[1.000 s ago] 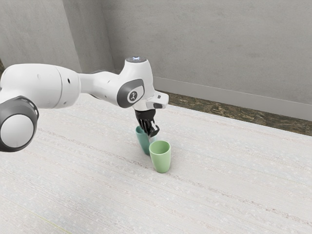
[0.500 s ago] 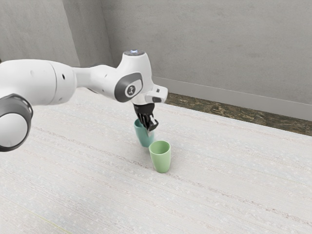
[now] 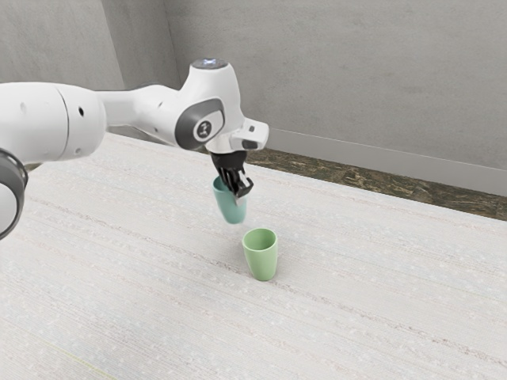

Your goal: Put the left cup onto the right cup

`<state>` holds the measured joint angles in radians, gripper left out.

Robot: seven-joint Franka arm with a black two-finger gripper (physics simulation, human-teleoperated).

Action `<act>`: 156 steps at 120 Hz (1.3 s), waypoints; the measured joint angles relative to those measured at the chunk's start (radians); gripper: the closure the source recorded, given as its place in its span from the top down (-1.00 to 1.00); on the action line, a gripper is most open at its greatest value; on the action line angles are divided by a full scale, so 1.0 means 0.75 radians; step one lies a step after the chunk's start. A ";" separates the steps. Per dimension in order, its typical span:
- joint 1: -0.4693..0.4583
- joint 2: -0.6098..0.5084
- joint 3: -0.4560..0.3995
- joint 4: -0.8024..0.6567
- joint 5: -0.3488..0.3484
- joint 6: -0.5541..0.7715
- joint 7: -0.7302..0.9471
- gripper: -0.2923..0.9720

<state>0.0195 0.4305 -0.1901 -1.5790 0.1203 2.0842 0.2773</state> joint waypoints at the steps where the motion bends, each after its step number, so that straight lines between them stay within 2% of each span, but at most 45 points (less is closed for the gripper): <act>1: 0.000 -0.002 0.000 0.000 0.000 0.000 0.000 -0.70; 68: -0.003 -0.069 -0.020 0.014 0.000 -0.069 -0.012 -0.70; 156: -0.004 -0.094 -0.162 0.006 0.071 -0.104 -0.142 -0.70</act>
<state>0.0169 0.3603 -0.3116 -1.5747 0.1737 2.0060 0.1709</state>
